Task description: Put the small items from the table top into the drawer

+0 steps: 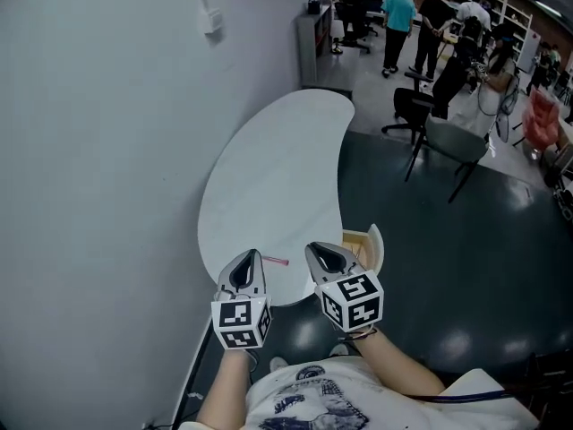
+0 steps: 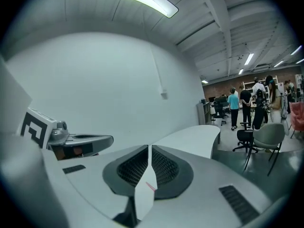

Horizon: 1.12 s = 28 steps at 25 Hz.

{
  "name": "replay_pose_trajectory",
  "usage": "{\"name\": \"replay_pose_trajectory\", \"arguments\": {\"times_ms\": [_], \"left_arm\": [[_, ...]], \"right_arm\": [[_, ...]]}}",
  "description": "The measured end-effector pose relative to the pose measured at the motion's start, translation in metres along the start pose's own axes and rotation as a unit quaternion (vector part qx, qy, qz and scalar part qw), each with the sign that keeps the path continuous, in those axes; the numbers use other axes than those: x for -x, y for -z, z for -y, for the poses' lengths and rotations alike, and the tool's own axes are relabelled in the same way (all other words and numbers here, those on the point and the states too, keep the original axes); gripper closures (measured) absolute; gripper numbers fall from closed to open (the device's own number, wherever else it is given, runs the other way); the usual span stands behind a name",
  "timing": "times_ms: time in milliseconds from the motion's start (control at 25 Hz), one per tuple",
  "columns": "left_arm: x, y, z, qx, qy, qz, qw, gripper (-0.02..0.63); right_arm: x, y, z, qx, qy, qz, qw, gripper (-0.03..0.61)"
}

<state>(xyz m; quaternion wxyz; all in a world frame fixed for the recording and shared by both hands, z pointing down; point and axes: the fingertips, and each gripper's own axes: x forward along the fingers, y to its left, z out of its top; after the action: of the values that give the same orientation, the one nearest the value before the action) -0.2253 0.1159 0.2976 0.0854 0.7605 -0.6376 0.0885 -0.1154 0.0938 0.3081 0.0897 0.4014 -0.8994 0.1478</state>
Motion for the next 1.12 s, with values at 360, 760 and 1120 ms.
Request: {"name": "replay_pose_trajectory", "arguments": {"times_ms": [360, 760, 1120], "left_arm": [[0.049, -0.004, -0.063, 0.003, 0.002, 0.024, 0.9997, 0.589], [0.07, 0.002, -0.089, 0.011, 0.011, 0.023, 0.9996, 0.591], [0.079, 0.005, -0.082, 0.011, 0.022, 0.025, 0.9994, 0.591]], "right_arm": [[-0.02, 0.0, -0.078, 0.008, 0.01, 0.009, 1.0, 0.54], [-0.027, 0.002, -0.115, 0.015, 0.018, 0.009, 1.0, 0.54], [-0.014, 0.009, -0.112, 0.011, 0.032, 0.005, 0.999, 0.54]]}}
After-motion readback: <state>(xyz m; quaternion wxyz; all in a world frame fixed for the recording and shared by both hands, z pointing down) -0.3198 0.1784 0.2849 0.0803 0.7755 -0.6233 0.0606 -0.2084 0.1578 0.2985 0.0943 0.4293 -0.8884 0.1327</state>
